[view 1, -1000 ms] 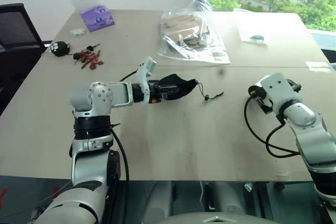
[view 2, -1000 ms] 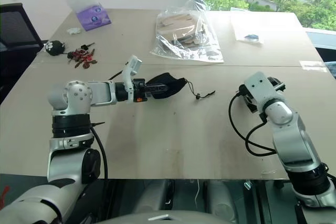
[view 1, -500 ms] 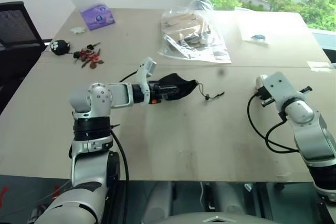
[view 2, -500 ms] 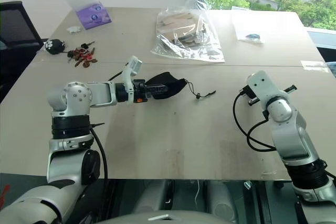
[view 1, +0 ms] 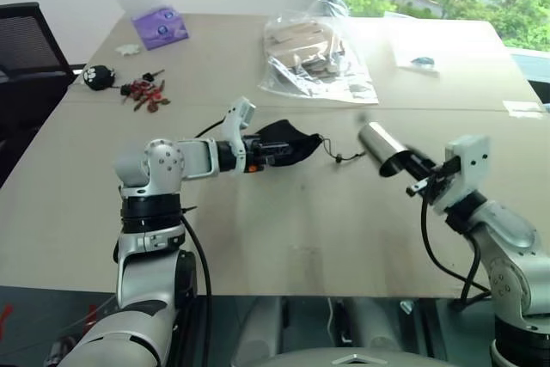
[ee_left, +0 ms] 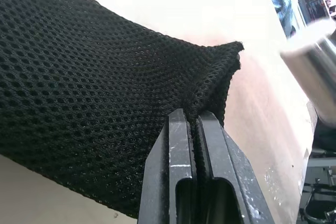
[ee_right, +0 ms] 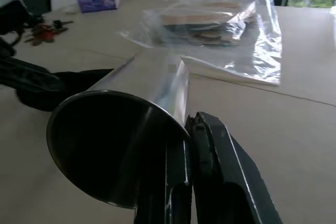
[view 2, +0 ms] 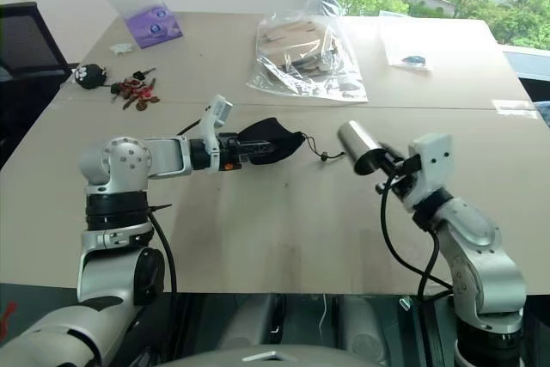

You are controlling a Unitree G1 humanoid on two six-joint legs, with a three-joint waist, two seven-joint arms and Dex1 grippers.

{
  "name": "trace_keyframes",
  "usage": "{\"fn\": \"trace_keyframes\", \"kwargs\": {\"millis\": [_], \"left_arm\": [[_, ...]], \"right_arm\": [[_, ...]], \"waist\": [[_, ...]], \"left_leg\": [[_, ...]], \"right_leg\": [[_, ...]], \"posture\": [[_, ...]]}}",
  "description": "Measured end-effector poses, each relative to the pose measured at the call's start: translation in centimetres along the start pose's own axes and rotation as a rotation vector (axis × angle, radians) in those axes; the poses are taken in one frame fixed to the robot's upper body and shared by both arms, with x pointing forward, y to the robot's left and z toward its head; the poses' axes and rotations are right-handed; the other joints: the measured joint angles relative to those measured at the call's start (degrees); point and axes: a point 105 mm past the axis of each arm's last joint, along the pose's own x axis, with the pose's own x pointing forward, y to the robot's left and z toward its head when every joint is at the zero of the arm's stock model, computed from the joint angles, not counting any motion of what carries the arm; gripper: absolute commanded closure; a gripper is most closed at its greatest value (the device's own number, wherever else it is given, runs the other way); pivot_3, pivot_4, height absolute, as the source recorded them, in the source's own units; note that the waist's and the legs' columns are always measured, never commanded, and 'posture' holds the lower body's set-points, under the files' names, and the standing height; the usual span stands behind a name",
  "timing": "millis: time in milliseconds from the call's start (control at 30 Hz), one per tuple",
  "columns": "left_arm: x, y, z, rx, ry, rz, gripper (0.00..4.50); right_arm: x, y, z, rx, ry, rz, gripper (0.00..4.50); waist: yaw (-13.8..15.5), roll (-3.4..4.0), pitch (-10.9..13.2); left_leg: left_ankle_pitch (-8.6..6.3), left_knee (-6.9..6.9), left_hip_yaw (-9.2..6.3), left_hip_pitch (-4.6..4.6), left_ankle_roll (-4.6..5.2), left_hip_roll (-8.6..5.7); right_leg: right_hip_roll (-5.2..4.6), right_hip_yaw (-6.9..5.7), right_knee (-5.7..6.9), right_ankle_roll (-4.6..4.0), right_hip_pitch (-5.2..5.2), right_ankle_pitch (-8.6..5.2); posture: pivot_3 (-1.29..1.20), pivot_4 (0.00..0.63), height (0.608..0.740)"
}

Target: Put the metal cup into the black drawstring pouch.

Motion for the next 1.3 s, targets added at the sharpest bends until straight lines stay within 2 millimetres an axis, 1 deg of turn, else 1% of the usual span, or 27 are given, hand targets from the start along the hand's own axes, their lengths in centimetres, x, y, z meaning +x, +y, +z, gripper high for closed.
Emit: {"fn": "trace_keyframes", "kwargs": {"millis": [67,100,133,167,267,433,667,833,900,1000,1033,1133,1233,1300], "left_arm": [[0.0,0.0,0.0,0.000,0.000,-0.002,4.50],[0.0,-0.1,0.0,-0.002,0.000,-0.008,4.50],[0.0,-0.1,0.0,-0.002,0.001,-0.010,4.50],[0.0,-0.2,0.0,-0.002,0.001,-0.012,4.50],[0.0,-0.3,-0.1,-0.007,0.004,-0.022,4.50],[-0.2,-0.1,-0.9,-0.029,0.038,-0.015,4.50],[-0.7,-0.3,-0.8,-0.005,0.049,-0.017,4.50],[-0.8,0.2,-1.6,0.011,0.083,0.018,4.50],[-0.7,0.4,-1.9,0.010,0.090,0.021,4.50],[-0.7,0.0,-1.9,0.028,0.091,0.011,4.50],[-0.6,-0.4,-2.0,0.061,0.093,0.006,4.50],[-0.8,-0.3,-2.2,0.081,0.090,0.009,4.50],[-1.2,-0.4,-2.2,0.144,0.088,0.024,4.50],[-1.3,-1.0,-2.5,0.184,0.095,0.011,4.50]], "right_arm": [[0.5,1.6,-0.2,0.017,-0.002,0.081,4.44],[1.0,2.9,-0.4,0.033,-0.001,0.147,4.44],[1.3,3.8,-0.5,0.046,-0.008,0.188,4.44],[1.7,4.4,-0.5,0.055,-0.016,0.215,4.44],[2.4,5.1,-0.7,0.068,-0.028,0.247,4.44],[3.7,5.4,-2.4,0.087,-0.019,0.281,4.44],[5.7,5.2,-3.5,0.075,-0.033,0.266,4.44],[6.2,5.4,-5.0,0.024,0.013,0.255,4.44],[5.9,5.2,-6.3,-0.029,0.080,0.257,4.44],[5.8,5.2,-7.6,-0.040,0.134,0.260,4.44],[5.8,5.3,-7.9,-0.135,0.174,0.279,4.44],[6.1,5.1,-8.1,-0.197,0.203,0.278,4.44],[6.8,4.9,-7.9,-0.213,0.212,0.256,4.44],[7.5,4.9,-7.8,-0.206,0.214,0.244,4.44]], "waist": [[0.0,0.00,0.0],[0.0,0.00,0.0],[0.0,0.00,0.0],[0.0,0.00,0.0],[0.1,0.00,0.0],[0.1,0.00,0.0],[0.0,0.01,0.0],[0.1,0.01,0.0],[0.1,0.01,0.0],[0.1,0.01,0.0],[0.0,0.02,0.0],[-0.1,0.01,0.0],[-0.1,0.02,0.0],[-0.1,0.02,0.0]], "left_leg": [[0.00,0.00,-0.02,0.03,0.00,0.01],[0.00,-0.01,-0.05,0.03,0.00,0.01],[0.00,-0.01,-0.06,0.03,-0.01,0.02],[0.00,-0.01,-0.05,0.02,-0.01,0.02],[0.00,0.04,-0.05,-0.02,0.00,-0.01],[0.00,0.02,-0.12,-0.03,-0.01,-0.01],[0.01,0.02,-0.11,-0.02,-0.02,-0.01],[0.01,0.02,-0.10,-0.03,-0.02,-0.01],[0.01,0.03,-0.11,-0.04,-0.02,-0.01],[0.01,0.02,-0.11,-0.03,-0.02,-0.01],[0.01,0.02,-0.03,0.03,-0.02,-0.01],[0.01,0.01,-0.05,0.10,-0.02,0.02],[0.01,0.00,-0.02,0.20,-0.02,0.03],[0.01,0.00,0.07,0.24,-0.02,0.02]], "right_leg": [[0.03,-0.02,0.04,0.00,0.00,0.00],[0.04,-0.04,0.06,0.00,0.00,0.00],[0.04,-0.05,0.05,0.00,0.00,0.00],[0.04,-0.05,0.04,0.00,-0.01,0.00],[0.00,-0.05,0.00,0.00,0.00,0.00],[0.01,-0.13,0.01,0.00,-0.01,0.00],[0.01,-0.12,0.01,0.00,-0.01,0.00],[-0.01,-0.10,-0.01,0.00,-0.02,0.00],[0.00,-0.12,0.00,0.00,-0.02,0.00],[0.00,-0.11,0.01,0.00,-0.01,0.00],[0.00,-0.04,0.01,0.00,0.01,0.00],[0.02,-0.04,0.06,-0.01,0.03,0.00],[0.01,0.00,0.10,-0.01,0.10,0.00],[0.00,0.09,0.10,-0.01,0.12,0.00]], "posture": [[0.00,0.150,0.740],[0.00,0.150,0.740],[0.00,0.150,0.740],[0.00,0.150,0.740],[0.00,0.150,0.740],[0.00,0.150,0.740],[0.00,0.150,0.740],[0.00,0.150,0.740],[0.00,0.150,0.740],[0.00,0.150,0.740],[0.00,0.150,0.740],[0.00,0.150,0.740],[0.00,0.150,0.740],[0.00,0.150,0.740]]}}
